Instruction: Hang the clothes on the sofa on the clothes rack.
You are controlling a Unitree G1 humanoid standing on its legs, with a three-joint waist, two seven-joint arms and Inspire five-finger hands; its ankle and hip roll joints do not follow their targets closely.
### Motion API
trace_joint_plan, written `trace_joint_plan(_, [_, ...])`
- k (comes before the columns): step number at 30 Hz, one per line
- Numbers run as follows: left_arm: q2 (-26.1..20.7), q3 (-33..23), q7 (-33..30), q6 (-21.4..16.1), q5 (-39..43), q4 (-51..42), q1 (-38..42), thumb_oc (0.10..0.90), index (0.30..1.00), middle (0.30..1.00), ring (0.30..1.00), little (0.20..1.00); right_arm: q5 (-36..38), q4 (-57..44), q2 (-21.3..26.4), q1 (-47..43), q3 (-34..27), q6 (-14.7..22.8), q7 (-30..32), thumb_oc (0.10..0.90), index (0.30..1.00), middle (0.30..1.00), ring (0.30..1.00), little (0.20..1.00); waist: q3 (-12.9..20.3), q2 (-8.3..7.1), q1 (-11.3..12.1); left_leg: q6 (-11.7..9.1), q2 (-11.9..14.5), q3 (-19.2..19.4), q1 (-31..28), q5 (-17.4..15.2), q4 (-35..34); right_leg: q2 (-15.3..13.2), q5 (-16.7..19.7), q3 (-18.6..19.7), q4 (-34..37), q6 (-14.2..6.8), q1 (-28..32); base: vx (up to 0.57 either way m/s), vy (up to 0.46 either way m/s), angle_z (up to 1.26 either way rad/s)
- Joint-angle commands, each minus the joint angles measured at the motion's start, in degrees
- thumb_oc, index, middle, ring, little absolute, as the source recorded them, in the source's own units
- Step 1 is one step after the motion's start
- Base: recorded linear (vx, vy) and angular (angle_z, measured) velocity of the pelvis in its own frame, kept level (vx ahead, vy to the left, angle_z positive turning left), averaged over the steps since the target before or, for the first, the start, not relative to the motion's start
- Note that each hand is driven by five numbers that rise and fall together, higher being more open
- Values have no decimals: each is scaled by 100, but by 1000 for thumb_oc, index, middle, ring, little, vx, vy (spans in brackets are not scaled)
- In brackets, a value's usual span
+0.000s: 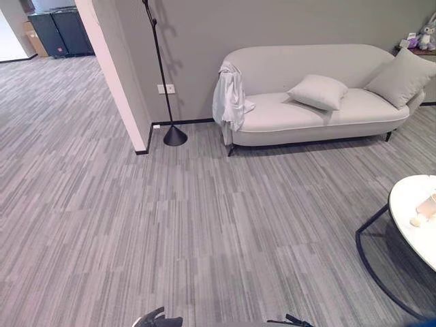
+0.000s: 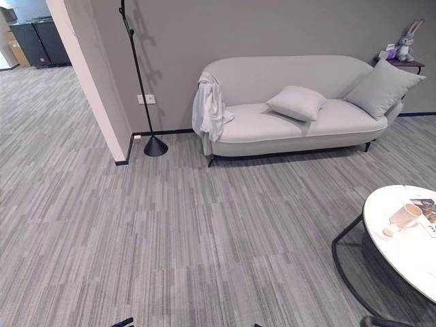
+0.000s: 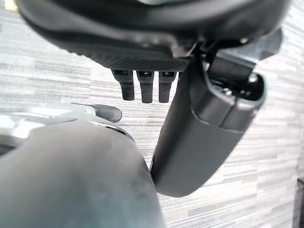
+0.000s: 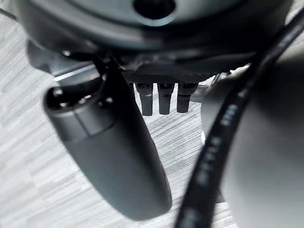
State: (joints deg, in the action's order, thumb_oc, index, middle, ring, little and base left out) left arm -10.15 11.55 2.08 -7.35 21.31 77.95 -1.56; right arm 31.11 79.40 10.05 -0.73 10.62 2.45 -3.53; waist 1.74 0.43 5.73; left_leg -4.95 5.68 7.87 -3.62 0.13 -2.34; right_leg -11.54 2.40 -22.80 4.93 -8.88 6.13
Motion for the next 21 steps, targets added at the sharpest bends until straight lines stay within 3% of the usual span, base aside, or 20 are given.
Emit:
trace_joint_plan(1, [186,307,74,-71,-662,364,178,800,900,900,900,900,-178,125,-6,-320,-57,33,-38,800,900,900,900,900,-294,-183,-78,346,-411,-286,162,-28,-266,50,-220,235,-246,147,68,24,85,0])
trace_joint_plan(7, [170,471,-2,-80,-830,356,183,800,900,900,900,900,399,261,109,-326,-676,94,76,800,900,900,900,900,-480,-42,-236,483,-591,-325,213,-93,-266,-200,-260,294,-836,45,-201,8,112,0])
trace_joint_plan(8, [182,535,-3,-72,-878,350,172,800,900,900,900,900,556,304,142,-315,-819,106,92,800,900,900,900,900,-547,25,-294,544,-646,-346,176,-120,-266,-318,-321,363,-1268,27,-341,-4,284,5])
trace_joint_plan(9, [183,641,2,-77,-897,305,183,800,900,900,900,900,723,329,162,-316,-936,87,91,800,900,900,900,900,-723,123,-443,668,-752,-393,56,-155,-266,-532,-54,585,-2224,-7,-724,-10,238,7])
trace_joint_plan(11, [184,641,2,-76,-897,305,188,800,900,900,900,900,723,329,164,-321,-938,86,91,800,900,900,900,900,-707,124,-435,674,-753,-385,86,-139,-266,-532,-32,594,-2217,-7,-755,-18,152,12])
trace_joint_plan(12, [168,785,10,-64,-1037,352,258,800,900,900,900,900,773,307,141,-331,-905,63,97,800,900,900,900,900,-976,222,-645,777,-786,-378,-58,-196,-266,-571,290,961,-3154,3,-1246,1,188,3])
trace_joint_plan(13, [173,825,36,-45,-1107,409,262,800,900,900,900,900,811,294,98,-317,-841,40,47,800,900,900,900,900,-1050,260,-687,786,-747,-281,-103,-238,-266,-572,314,1044,-3466,-12,-1499,80,198,-10])
trace_joint_plan(14, [167,864,88,1,-1213,468,268,800,900,900,900,900,892,502,86,-313,-822,-75,-84,800,900,900,900,900,-1063,223,-763,753,-723,-197,-207,-336,-266,-456,80,1047,-3514,79,-1685,118,49,-24])
trace_joint_plan(16, [134,826,99,-25,-1149,449,299,800,900,900,900,900,1086,611,123,-307,-867,-76,-102,800,900,900,900,900,-1057,214,-813,704,-719,-151,-266,-397,-266,-188,-66,1012,-3059,137,-1840,136,-19,-37])
trace_joint_plan(17, [134,826,99,-25,-1149,449,299,800,900,900,900,900,1086,611,123,-307,-867,-76,-102,800,900,900,900,900,-1053,219,-812,703,-714,-151,-263,-397,-266,-183,-60,1010,-3049,138,-1839,228,-88,-40])
trace_joint_plan(18, [109,840,80,-63,-1050,359,440,800,900,900,900,900,1024,624,223,-325,-905,-60,-72,800,900,900,900,900,-1080,160,-920,653,-766,-146,-340,-550,-266,55,3,908,-2205,153,-1962,239,-119,-24])
trace_joint_plan(21, [173,1055,17,-112,-1137,219,681,800,900,900,900,900,895,844,300,-396,-944,-85,43,800,900,900,900,900,-1119,79,-1089,559,-804,-174,-604,-830,-266,57,586,804,-728,-21,-2221,324,-123,-17])
